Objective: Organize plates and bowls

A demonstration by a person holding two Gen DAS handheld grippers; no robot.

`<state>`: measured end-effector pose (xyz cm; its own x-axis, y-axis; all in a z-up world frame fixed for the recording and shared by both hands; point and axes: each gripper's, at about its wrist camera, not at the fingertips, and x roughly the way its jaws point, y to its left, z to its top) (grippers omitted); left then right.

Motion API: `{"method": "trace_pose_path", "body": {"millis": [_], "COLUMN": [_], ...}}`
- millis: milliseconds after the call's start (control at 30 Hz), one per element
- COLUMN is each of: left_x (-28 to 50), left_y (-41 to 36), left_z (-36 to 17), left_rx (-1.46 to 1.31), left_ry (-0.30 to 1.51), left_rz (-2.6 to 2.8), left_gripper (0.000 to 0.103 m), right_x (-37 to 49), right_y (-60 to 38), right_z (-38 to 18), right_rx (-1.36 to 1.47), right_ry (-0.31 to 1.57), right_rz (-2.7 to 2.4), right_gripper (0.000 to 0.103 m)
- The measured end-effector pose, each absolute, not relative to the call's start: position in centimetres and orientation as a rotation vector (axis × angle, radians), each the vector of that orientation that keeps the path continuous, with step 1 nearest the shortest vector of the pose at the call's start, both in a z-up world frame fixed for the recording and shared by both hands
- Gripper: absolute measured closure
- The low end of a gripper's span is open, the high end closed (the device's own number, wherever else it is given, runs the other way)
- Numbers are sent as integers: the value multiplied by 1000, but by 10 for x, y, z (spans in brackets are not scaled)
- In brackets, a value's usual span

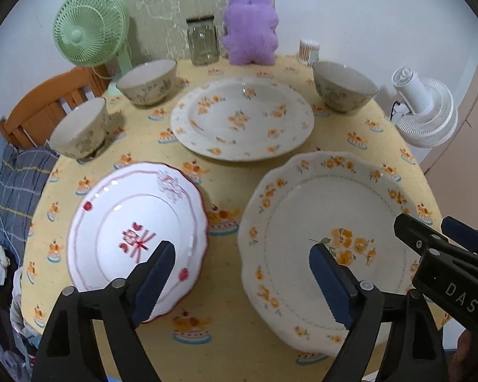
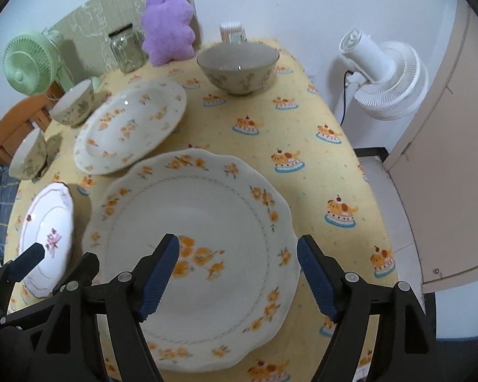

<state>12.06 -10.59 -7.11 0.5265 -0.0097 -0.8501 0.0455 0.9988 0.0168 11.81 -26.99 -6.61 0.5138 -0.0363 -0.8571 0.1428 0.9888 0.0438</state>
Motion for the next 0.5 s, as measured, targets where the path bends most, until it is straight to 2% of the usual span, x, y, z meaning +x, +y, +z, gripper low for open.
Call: {"method": "trace_pose_path", "body": {"millis": [233,500], "left_x": [108,99], "left_y": [-86,-53], "left_z": [-43,-19], "left_rx": [44,32], "left_ry": [943,894], "left_rz": [-60,-77], "left_gripper": [9,8], "right_x": [100,84], "right_y": [-245,-209], "right_z": [-33,-2], "right_rx": [95,68], "right_ry": [939,853], "right_rz": [-122,-147], "right_gripper": [24,24]}}
